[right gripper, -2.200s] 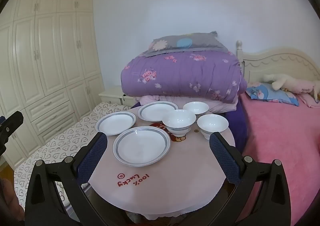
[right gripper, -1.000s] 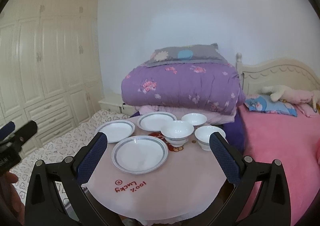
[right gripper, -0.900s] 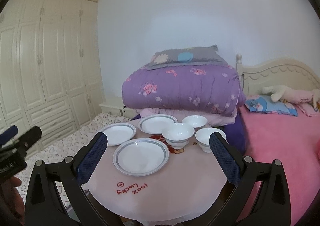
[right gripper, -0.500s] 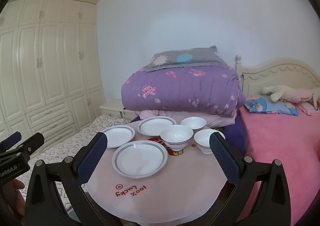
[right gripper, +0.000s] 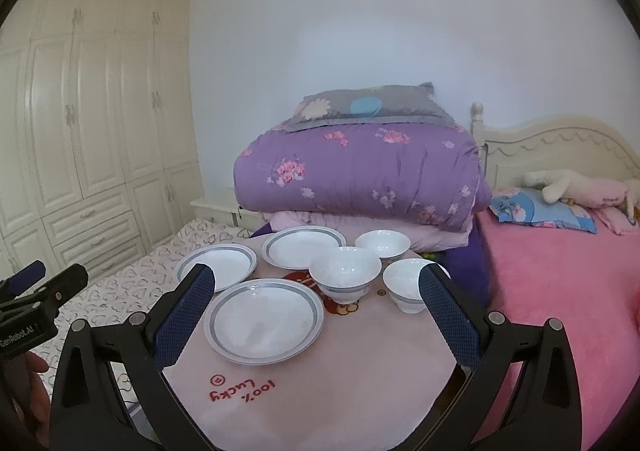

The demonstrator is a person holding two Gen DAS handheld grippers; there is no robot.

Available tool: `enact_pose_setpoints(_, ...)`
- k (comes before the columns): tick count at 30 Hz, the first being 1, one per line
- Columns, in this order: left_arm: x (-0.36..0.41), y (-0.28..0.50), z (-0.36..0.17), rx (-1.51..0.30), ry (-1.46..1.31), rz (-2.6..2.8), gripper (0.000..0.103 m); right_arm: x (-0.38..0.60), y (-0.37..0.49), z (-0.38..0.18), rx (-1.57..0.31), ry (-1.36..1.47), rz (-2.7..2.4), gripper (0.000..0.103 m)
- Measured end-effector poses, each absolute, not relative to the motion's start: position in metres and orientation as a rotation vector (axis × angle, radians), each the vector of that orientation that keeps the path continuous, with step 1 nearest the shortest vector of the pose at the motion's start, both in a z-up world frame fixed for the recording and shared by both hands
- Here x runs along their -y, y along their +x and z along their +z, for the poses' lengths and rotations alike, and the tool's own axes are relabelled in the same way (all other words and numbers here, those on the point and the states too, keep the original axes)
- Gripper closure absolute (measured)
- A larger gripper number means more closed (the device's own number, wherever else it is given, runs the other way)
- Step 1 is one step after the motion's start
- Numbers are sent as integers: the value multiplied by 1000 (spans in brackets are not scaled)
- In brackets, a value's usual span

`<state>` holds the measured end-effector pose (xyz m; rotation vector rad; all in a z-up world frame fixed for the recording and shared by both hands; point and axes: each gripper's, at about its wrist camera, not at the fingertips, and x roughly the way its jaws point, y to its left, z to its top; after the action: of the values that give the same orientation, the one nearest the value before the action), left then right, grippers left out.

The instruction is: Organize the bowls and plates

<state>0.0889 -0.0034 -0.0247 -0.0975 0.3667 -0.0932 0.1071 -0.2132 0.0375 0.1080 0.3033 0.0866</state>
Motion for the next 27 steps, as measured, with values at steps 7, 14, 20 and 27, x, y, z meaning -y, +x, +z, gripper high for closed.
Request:
enact_pose_setpoints(7,6,143,-45,-445,-92,-85,1,206,155,13,-390,98,138,0)
enact_pose_setpoints(14,6,208,-62,-562,-99,-75,1,202,208,-24,-510,89,186,0)
enact_pose_setpoints(20,4,255,-77,-655,-111,-73,1,204,242,-53,-609,109,219,0)
enact_pose_setpoints(27,0,317,-85,-751,-125,-79,1,200,271,-78,-701,127,256,4)
